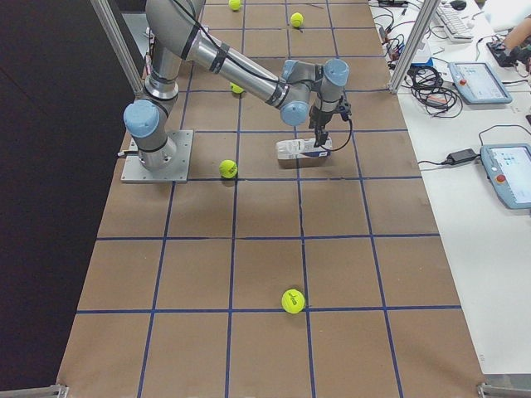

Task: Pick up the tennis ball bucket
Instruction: 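Reach the right gripper down and grasp the lying Wilson ball can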

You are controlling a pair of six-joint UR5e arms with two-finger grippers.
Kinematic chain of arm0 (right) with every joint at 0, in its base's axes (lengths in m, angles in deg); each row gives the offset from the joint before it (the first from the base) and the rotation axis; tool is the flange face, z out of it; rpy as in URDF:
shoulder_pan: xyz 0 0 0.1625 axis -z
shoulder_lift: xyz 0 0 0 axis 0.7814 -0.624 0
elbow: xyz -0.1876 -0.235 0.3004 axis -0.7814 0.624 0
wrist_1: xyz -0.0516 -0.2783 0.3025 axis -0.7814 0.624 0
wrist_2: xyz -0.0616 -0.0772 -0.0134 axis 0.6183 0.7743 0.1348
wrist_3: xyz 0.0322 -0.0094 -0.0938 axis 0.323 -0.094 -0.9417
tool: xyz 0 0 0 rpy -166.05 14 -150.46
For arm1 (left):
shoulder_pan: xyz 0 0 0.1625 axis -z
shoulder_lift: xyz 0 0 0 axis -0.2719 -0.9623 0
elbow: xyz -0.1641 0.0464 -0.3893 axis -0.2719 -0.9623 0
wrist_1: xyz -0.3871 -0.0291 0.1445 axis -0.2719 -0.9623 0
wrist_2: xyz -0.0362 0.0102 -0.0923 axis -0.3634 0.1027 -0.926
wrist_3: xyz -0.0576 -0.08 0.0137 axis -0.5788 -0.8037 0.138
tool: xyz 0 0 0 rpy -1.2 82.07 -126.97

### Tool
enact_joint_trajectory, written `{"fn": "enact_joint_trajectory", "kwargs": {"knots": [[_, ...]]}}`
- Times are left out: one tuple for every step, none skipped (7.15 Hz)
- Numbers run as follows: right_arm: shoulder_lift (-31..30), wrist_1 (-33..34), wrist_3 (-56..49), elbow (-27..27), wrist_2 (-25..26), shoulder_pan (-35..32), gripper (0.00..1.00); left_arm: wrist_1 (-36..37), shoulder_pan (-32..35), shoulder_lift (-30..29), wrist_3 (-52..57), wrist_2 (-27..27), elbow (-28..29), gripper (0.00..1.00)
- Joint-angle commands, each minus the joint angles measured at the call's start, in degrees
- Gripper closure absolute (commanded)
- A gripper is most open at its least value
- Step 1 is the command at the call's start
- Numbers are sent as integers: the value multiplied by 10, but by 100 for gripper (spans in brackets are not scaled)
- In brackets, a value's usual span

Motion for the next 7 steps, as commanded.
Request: {"fn": "enact_joint_trajectory", "kwargs": {"knots": [[19, 4, -20, -6, 9, 1, 0, 0, 1, 0, 0, 0, 0, 0], [26, 8, -25, -6, 12, 4, 0, 0, 1, 0, 0, 0, 0, 0], [29, 14, -23, -6, 13, 5, 4, 0, 0, 0, 0, -1, 0, 0], [29, 14, -22, -6, 13, 5, 26, 0, 1, 0, 0, -1, 0, 0], [28, 14, -20, -5, 14, 5, 36, 0, 0, 1, 0, 0, -1, 0], [27, 12, -17, -4, 14, 5, 36, 0, -4, 1, 0, 0, 0, 0], [23, 12, -6, 1, 13, 3, 36, 0, -9, 1, 0, -1, 1, 0]]}}
